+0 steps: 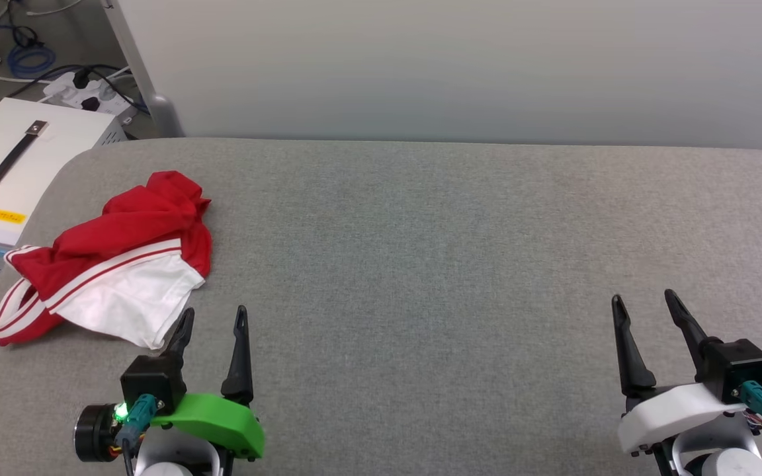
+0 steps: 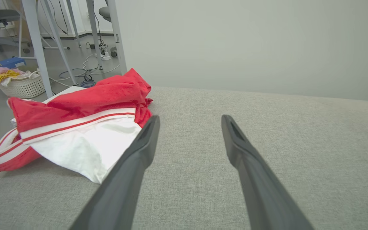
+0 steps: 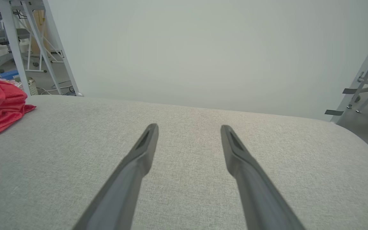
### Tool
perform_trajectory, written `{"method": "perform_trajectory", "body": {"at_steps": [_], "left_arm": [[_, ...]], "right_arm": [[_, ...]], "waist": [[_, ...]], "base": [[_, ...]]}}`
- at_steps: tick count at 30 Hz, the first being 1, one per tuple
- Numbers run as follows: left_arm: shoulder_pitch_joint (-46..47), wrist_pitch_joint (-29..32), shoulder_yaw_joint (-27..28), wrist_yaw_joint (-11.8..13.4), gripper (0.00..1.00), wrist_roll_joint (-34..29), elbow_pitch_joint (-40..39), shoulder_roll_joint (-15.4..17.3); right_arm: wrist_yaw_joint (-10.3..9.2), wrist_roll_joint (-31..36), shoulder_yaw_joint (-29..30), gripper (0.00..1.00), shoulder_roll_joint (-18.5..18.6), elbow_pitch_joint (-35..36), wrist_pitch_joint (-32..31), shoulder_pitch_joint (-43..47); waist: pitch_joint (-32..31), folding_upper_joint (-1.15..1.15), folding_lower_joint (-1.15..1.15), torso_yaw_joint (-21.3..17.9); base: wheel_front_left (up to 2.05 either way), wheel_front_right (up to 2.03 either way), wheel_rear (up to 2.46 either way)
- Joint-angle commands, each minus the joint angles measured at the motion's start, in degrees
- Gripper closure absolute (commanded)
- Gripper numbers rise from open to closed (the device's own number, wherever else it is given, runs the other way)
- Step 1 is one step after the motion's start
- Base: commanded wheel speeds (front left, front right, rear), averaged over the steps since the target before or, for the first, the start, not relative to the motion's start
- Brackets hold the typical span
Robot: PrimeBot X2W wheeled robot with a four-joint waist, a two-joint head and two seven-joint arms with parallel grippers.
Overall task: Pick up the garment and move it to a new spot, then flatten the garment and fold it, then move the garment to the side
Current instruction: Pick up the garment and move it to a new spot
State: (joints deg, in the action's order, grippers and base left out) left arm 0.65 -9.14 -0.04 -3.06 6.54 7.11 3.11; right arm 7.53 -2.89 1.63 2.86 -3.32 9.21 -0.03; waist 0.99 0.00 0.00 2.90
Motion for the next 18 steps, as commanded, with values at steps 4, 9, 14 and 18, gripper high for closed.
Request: {"method": "perform_trajectory", "body": {"at_steps": [4, 9, 14, 18], "left_arm": [[-1.0, -1.0, -0.1, -0.4, 0.0, 0.8, 0.8, -0.2], [-1.1, -1.6, 0.2, -0.4, 0.0, 1.2, 1.2, -0.2], [-1.2, -2.2, 0.4, -0.7, 0.0, 1.3, 1.8, -0.2], [-1.2, -2.6, 0.3, -0.9, 0.0, 1.5, 2.2, -0.2]], "right_arm": [[-0.03, -0.7, -0.5, 0.0, 0.0, -0.5, 1.0, 0.9], [-0.03, -1.0, -1.6, 0.0, 0.0, -1.2, 1.6, 1.0], [-0.03, -1.3, -2.7, 0.0, 0.0, -2.0, 2.1, 1.0], [-0.03, -1.5, -3.5, 0.0, 0.0, -2.7, 2.6, 1.0]], "waist": [[0.3, 0.0, 0.0, 3.1], [0.3, 0.0, 0.0, 6.6], [0.4, 0.0, 0.0, 10.0], [0.5, 0.0, 0.0, 13.0]], "base": [[0.0, 0.0, 0.0], [0.0, 0.0, 0.0], [0.0, 0.0, 0.0], [0.0, 0.0, 0.0]]}}
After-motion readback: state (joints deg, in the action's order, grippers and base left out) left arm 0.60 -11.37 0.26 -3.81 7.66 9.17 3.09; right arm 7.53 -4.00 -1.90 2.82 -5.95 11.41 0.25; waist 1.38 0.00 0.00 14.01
